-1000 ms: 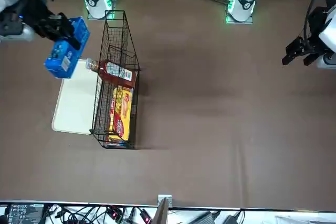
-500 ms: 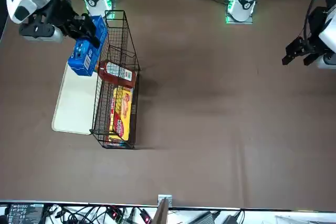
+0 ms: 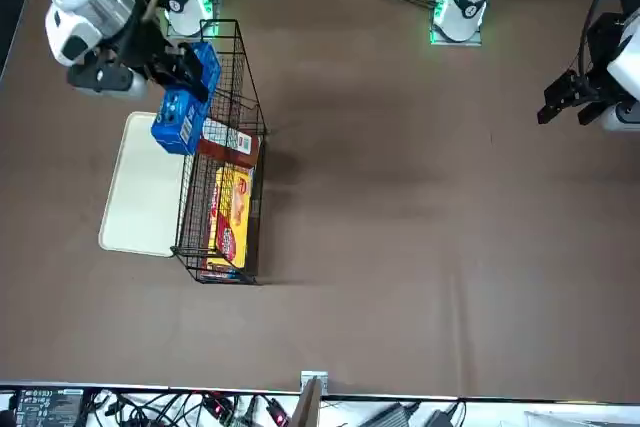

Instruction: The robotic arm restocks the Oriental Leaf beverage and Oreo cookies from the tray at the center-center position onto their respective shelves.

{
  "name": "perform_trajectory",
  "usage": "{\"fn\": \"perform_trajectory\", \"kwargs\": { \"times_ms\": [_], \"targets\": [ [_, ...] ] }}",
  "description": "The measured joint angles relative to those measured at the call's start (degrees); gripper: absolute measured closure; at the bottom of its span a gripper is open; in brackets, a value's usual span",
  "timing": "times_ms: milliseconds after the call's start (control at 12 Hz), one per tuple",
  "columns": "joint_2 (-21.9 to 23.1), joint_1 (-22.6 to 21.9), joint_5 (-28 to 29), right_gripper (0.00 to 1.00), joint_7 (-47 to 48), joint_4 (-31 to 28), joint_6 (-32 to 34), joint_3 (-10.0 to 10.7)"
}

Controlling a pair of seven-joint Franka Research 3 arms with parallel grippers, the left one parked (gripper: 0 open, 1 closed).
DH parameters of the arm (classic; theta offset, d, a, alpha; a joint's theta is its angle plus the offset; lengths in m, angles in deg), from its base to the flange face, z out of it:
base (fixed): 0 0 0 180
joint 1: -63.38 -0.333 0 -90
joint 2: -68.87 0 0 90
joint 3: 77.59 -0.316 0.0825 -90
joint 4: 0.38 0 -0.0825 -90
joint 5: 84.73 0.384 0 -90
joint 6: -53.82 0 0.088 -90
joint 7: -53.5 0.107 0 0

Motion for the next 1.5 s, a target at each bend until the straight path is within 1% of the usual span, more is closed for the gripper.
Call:
{"fn": "perform_trajectory", "kwargs": {
  "times_ms": [250, 417, 583, 667, 1167, 1333, 1500],
  "targets": [
    [-1.68, -0.28, 0.00, 0.37, 0.01, 0.02, -0.19, 0.02],
    [-2.44, -0.41, -0.01, 0.27, 0.01, 0.08, -0.23, 0.03],
    [-2.55, -0.52, 0.00, 0.06, 0.01, 0.17, -0.30, 0.03],
    [-2.55, -0.53, 0.00, 0.00, 0.01, 0.33, -0.53, 0.03],
    [-2.55, -0.51, -0.01, 0.00, 0.00, 0.78, -2.05, 0.27],
    [-2.54, -0.44, -0.17, 0.00, 0.00, 1.06, -2.09, 1.01],
    [-2.40, -0.29, -1.95, 0.00, -0.01, 1.37, -2.05, 2.28]
  ]
}}
